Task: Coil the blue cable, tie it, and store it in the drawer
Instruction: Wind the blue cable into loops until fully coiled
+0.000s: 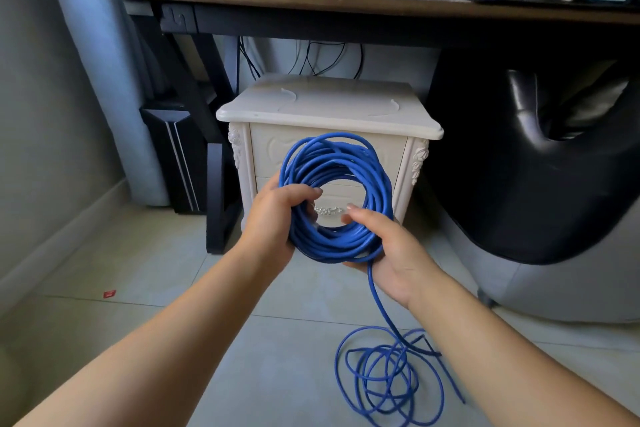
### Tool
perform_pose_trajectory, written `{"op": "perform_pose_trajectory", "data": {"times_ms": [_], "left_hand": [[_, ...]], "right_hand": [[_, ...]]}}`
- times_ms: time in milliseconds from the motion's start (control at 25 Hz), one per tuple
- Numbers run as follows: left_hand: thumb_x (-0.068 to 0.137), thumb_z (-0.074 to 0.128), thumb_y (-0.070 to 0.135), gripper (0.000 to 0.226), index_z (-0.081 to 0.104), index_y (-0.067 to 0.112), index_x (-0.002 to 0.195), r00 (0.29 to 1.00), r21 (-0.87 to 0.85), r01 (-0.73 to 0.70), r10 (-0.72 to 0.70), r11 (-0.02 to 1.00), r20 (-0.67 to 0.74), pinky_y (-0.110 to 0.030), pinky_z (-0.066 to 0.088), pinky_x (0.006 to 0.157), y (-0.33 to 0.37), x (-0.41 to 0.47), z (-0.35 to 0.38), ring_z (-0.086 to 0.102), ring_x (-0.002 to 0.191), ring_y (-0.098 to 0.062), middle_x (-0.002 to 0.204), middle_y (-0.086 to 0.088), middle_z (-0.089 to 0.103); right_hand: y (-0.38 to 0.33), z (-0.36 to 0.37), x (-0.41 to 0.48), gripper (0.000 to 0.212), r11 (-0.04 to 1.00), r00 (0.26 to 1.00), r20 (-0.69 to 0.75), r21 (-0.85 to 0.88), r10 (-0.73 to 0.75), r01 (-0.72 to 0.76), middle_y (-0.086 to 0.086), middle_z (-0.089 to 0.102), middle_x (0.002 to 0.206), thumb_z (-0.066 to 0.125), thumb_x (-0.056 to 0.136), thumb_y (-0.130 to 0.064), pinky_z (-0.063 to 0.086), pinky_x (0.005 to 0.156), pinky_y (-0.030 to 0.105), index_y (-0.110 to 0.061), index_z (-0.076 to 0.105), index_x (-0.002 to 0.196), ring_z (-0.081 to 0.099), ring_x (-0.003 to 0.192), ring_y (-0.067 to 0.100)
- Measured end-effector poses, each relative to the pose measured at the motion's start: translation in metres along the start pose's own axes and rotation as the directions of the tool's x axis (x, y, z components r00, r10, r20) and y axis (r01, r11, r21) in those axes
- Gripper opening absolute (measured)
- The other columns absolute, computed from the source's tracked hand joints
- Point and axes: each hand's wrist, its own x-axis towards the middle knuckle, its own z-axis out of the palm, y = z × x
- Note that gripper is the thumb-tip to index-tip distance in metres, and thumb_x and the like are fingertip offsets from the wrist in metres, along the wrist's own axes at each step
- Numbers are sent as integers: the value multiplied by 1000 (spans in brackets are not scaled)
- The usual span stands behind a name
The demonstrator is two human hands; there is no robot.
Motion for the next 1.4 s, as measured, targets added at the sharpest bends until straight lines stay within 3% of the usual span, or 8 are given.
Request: {"op": "perform_pose_trajectory", "data": {"times_ms": [240,360,520,720,880,1000,1160,1400], "left_hand": [[76,71,8,50,55,6,123,950,118,55,-88,991,300,-37,50,80,-13,0,1,58,77,-20,87,-8,57],[68,83,26,87,41,21,144,898,387,1,-171,922,406,-41,46,103,-8,5,-11,63,108,-17,120,-6,65],[54,91,40,122,16,51,150,919,544,-164,-72,823,387,-35,32,114,4,3,-5,36,138,-3,154,11,32],[70,76,29,102,17,35,154,788,776,-615,146,141,598,-32,33,111,-4,0,5,29,140,-15,154,4,28],[74,65,26,61,48,29,133,832,846,-530,234,65,504,-33,47,74,-22,-4,8,60,92,-22,100,4,65],[69,55,29,23,56,23,91,864,859,-466,318,214,390,-34,43,60,-21,-3,6,60,73,-27,71,4,60],[71,67,16,14,55,19,78,925,775,-334,342,536,162,-32,43,56,-12,2,3,53,57,-19,61,4,56],[76,68,3,15,63,9,89,965,570,-179,256,802,-57,-32,46,61,-6,5,3,57,60,-18,66,-5,59]], "right_hand": [[-14,-6,3,28,982,948,-269,34,-169,184,12,60,73,62,76,10,54,68,39,-14,62,91,63,65,26],[-23,-15,4,26,932,872,-355,-262,-336,252,6,55,65,57,72,9,51,62,39,-15,57,83,58,60,25],[-28,-25,1,21,633,814,-219,-742,-538,219,0,59,71,61,75,-2,40,57,30,-17,57,88,52,63,20],[-18,-8,-5,30,113,793,140,-960,-593,254,-5,53,93,61,72,-3,40,64,33,-20,54,95,53,84,22],[-11,2,-13,35,-26,752,281,-943,-597,331,-4,57,98,61,74,-7,49,70,38,-23,55,104,53,87,22],[-19,-1,-16,40,210,786,169,-911,-595,355,-9,61,95,67,73,-13,49,71,34,-29,52,107,58,83,18],[-32,-13,-14,30,729,943,7,-632,-333,262,-10,70,91,76,78,-28,49,72,23,-34,60,102,68,81,6],[-26,-13,-13,55,932,982,95,-313,-161,183,-3,69,102,78,70,-40,57,71,36,-35,58,121,70,93,18]]}}
